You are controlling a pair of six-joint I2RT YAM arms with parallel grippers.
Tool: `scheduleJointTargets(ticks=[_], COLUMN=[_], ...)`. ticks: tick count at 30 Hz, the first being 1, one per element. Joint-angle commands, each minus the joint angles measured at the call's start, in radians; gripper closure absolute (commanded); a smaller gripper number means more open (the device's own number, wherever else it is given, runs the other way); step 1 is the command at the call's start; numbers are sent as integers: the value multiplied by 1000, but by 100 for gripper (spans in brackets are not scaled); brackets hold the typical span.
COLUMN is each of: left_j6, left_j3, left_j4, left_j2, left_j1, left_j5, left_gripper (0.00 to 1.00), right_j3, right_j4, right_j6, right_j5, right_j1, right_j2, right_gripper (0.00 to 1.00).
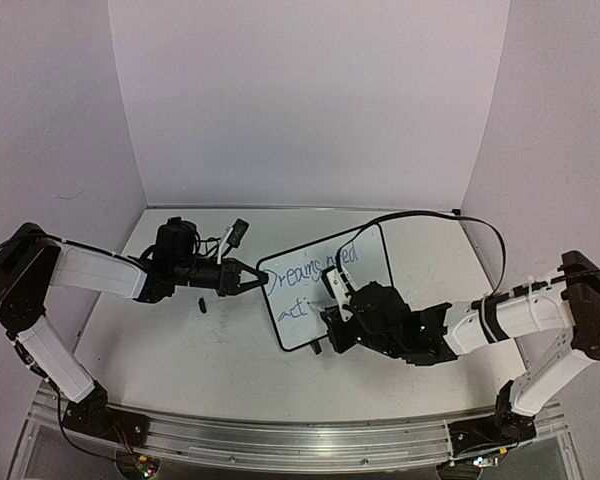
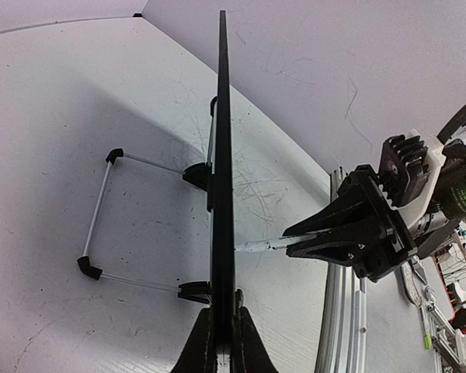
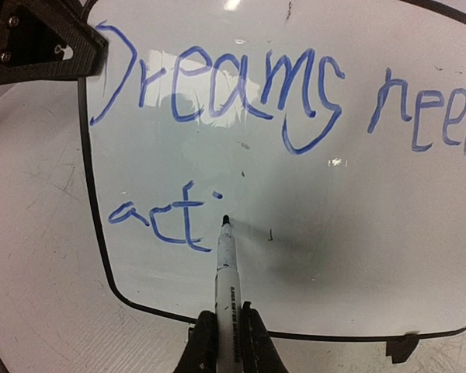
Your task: Write a sentence on the whiteboard
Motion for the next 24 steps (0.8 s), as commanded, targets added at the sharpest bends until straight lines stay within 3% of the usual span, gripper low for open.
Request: scheduleJointTargets(ticks=[1, 24], left_j6=[43, 45], left_j3=[23, 29], left_j4=[-52, -55], left_j2=[-11, -7], left_j1=[0, -1], left_j5=[-3, -4], left_gripper=[100, 100], right_j3=[44, -6], right_j4=[20, -13], right_j6=[3, 40], right_j5=[19, 18], right_j1=[-1, 3], right_j2=[15, 5], right_gripper=[100, 100])
